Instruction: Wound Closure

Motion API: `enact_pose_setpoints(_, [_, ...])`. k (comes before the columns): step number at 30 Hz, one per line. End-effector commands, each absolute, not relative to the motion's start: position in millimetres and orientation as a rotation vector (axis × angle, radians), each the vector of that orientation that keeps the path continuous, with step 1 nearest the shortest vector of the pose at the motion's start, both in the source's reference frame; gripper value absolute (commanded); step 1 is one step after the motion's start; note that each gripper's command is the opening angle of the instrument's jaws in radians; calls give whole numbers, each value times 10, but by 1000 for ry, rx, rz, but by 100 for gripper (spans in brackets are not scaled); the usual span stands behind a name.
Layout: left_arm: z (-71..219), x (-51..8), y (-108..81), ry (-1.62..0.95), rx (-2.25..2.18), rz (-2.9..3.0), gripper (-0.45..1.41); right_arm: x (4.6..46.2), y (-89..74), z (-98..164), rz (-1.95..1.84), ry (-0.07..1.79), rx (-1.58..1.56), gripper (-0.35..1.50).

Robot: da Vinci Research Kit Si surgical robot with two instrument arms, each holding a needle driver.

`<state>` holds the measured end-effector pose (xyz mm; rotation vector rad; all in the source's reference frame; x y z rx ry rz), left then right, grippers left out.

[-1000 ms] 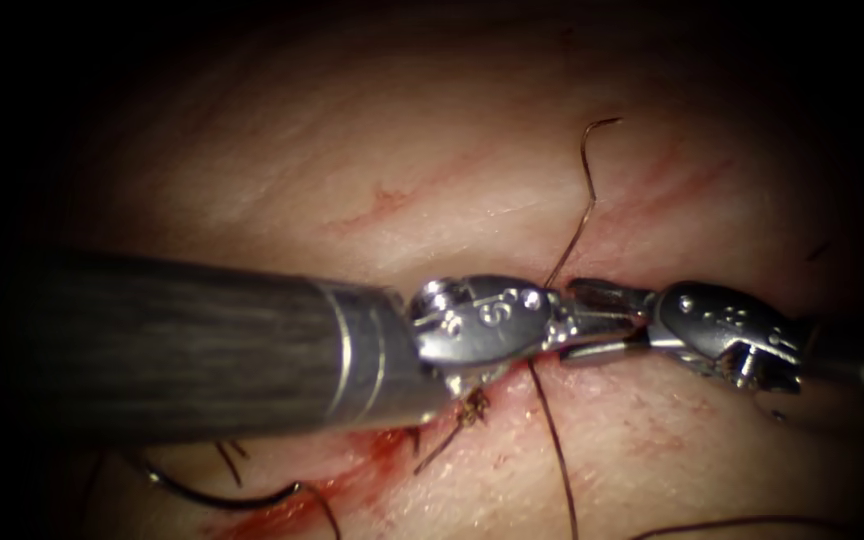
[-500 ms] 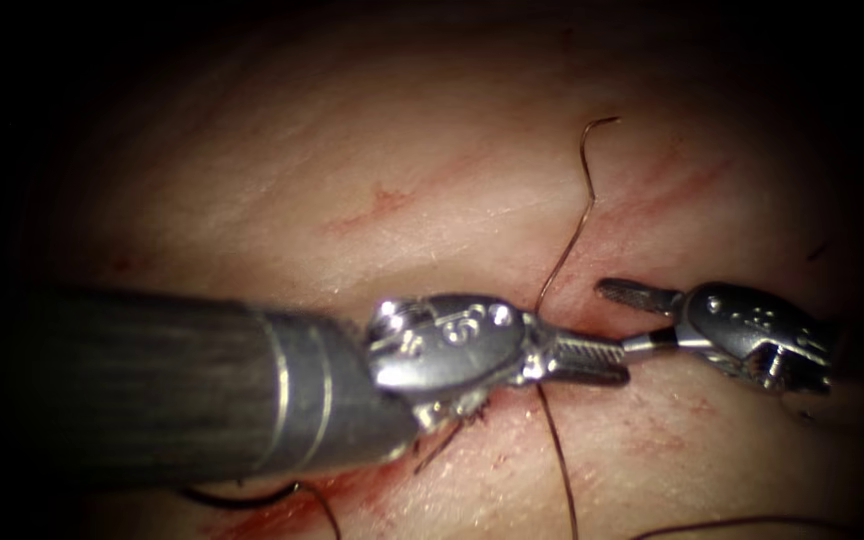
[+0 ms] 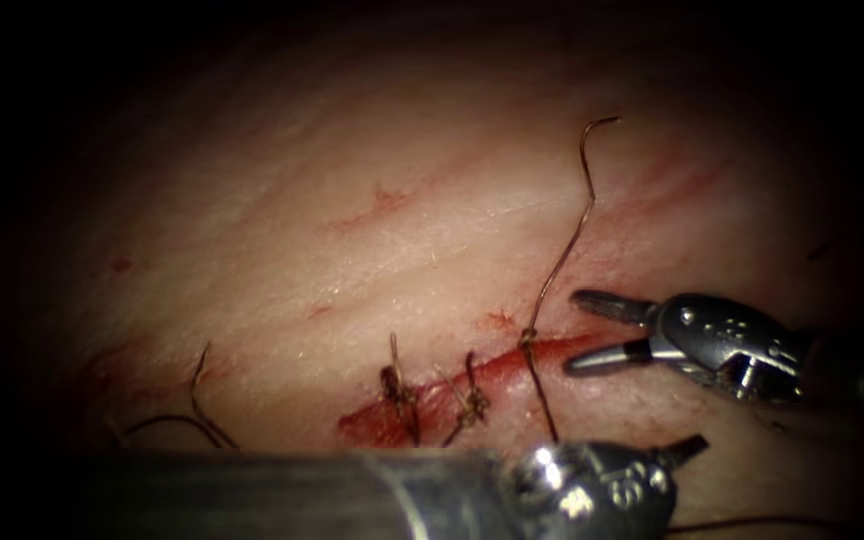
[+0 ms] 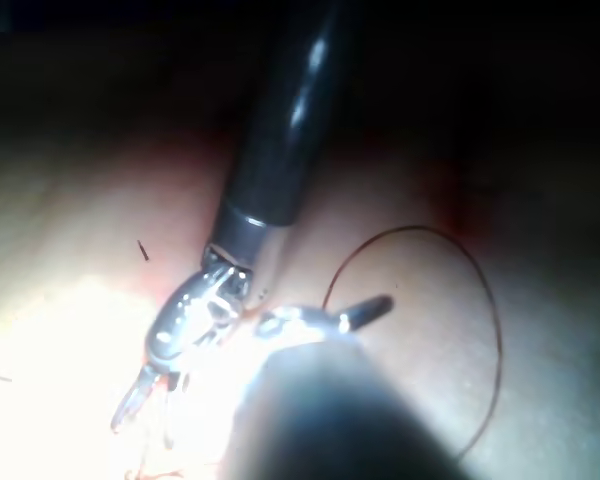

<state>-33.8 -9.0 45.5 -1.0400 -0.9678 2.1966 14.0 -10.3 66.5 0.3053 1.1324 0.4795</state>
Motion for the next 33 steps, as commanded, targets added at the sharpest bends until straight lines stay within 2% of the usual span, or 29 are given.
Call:
enact_pose_setpoints(1, [461, -343, -93, -972, -1039, 2196, 115, 148, -108, 671, 480, 1135, 310, 135])
enact_pose_setpoints(4, [482, -358, -114, -1037, -1023, 2235, 111, 151, -108, 670, 480, 1136, 313, 135])
enact_pose_setpoints(5, [488, -364, -123, -1086, -1036, 2238, 98, 151, -107, 670, 480, 1136, 313, 135])
enact_pose_setpoints(6, [489, -365, -126, -1117, -1045, 2238, 74, 151, -107, 670, 480, 1136, 313, 135])
enact_pose_setpoints(7, [490, -364, -127, -1136, -1077, 2262, 27, 150, -106, 670, 480, 1136, 313, 135])
enact_pose_setpoints(8, [489, -362, -124, -1158, -1123, 2293, -35, 150, -106, 670, 480, 1136, 314, 135])
enact_pose_setpoints(9, [489, -362, -124, -1158, -1123, 2293, -35, 150, -106, 670, 480, 1136, 314, 135])
enact_pose_setpoints(10, [487, -358, -115, -1157, -1159, 2316, -45, 149, -107, 670, 479, 1137, 314, 133])
enact_pose_setpoints(20, [485, -312, -8, -823, -1198, 2322, -45, 148, -109, 668, 478, 1137, 315, 133])
enact_pose_setpoints(28, [513, -287, -15, -850, -1197, 2313, -45, 146, -111, 669, 474, 1142, 318, 131])
enact_pose_setpoints(30, [518, -280, -26, -857, -1211, 2298, -20, 146, -113, 669, 473, 1142, 316, 131])
enact_pose_setpoints(31, [519, -277, -29, -858, -1212, 2302, -1, 146, -114, 669, 473, 1142, 316, 131])
enact_pose_setpoints(32, [521, -272, -34, -869, -1218, 2306, 25, 146, -115, 669, 472, 1142, 316, 131])
enact_pose_setpoints(33, [521, -272, -34, -869, -1218, 2306, 25, 146, -115, 669, 472, 1142, 316, 131])
